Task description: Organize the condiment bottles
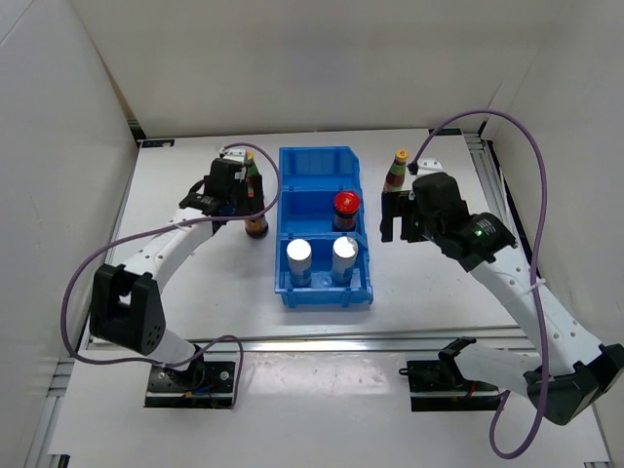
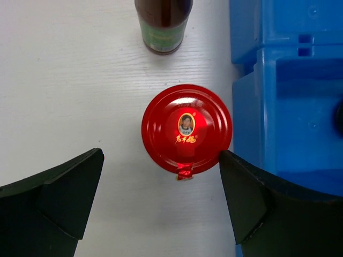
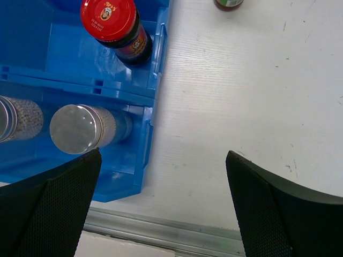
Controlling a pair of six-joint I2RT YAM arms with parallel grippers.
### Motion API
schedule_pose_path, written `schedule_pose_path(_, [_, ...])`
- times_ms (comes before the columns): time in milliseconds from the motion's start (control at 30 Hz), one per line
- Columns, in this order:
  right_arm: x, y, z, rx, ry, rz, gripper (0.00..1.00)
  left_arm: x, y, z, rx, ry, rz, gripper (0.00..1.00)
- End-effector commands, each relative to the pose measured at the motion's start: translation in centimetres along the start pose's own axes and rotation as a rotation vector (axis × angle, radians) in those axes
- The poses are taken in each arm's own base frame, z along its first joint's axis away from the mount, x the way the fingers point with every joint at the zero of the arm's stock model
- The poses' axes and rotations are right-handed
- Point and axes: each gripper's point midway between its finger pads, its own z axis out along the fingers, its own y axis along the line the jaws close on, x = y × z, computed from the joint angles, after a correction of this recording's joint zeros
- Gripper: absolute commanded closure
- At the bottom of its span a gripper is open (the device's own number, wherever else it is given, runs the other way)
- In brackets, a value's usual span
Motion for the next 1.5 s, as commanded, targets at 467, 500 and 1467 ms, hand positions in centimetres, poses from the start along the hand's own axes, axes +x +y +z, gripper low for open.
schedule_pose_path(467, [0.3,0.2,0.0,-0.016,0.024,-0.04,0.0,-3.6,-2.8,2.1,0.105,-0.062,-0.001,0.0])
schedule_pose_path(500, [0.2,0.0,0.0,-0.007,0.021,-0.04,0.0,-3.3,-2.8,2.4,0.103,-0.051,0.001,0.0])
schedule_pose_path(1467, [0.6,-0.3,-0.1,0.007,0.036,-0.044,0.0,-6.1,-2.3,1.6,0.101,-0.053,-0.029,0.68])
